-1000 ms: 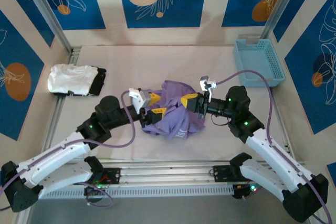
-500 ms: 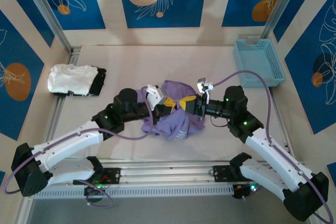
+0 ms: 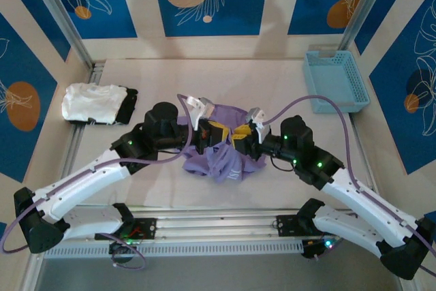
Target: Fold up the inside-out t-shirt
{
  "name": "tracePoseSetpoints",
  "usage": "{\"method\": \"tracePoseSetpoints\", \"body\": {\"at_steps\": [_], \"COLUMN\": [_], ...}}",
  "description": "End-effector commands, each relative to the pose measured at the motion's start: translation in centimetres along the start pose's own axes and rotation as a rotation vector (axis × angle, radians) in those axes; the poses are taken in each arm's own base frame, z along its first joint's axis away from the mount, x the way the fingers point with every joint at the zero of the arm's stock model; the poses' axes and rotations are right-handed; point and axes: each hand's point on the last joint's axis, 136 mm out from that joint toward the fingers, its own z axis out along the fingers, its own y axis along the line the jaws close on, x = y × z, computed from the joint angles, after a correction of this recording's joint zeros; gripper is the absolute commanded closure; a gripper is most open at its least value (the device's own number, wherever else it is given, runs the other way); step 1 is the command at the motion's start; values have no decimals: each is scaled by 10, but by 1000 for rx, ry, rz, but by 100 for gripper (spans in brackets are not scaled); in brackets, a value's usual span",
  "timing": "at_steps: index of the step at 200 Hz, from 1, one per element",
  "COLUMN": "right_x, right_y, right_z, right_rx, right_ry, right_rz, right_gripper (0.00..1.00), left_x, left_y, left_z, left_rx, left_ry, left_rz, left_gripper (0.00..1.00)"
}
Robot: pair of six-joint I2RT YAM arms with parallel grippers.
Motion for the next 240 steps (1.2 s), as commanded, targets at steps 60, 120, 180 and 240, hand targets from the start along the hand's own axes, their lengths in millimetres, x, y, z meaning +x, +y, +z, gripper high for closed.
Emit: {"method": "tracePoseSetpoints", "body": {"at_steps": [60, 120, 180, 240], "right_x": [1, -15, -16, -12], "right_y": [12, 21, -4, -8], "right_z": [-3, 12, 24, 36], "right_rx": [-73, -232, -114, -71], "right_ry": [-17, -48, -98, -52], "right_rz": [46, 138, 429, 505], "right_gripper": [56, 100, 100, 100], "left_x": [-7, -9, 6, 38], "left_y": [-1, 8, 51, 36], "left_z": [-3, -5, -35, -26], "left_rx": [-12, -46, -305, -204], "left_ry": [-6, -26, -60, 73], "left_rz": [-86, -75, 84, 143], "left_gripper": [100, 100, 55, 60]}}
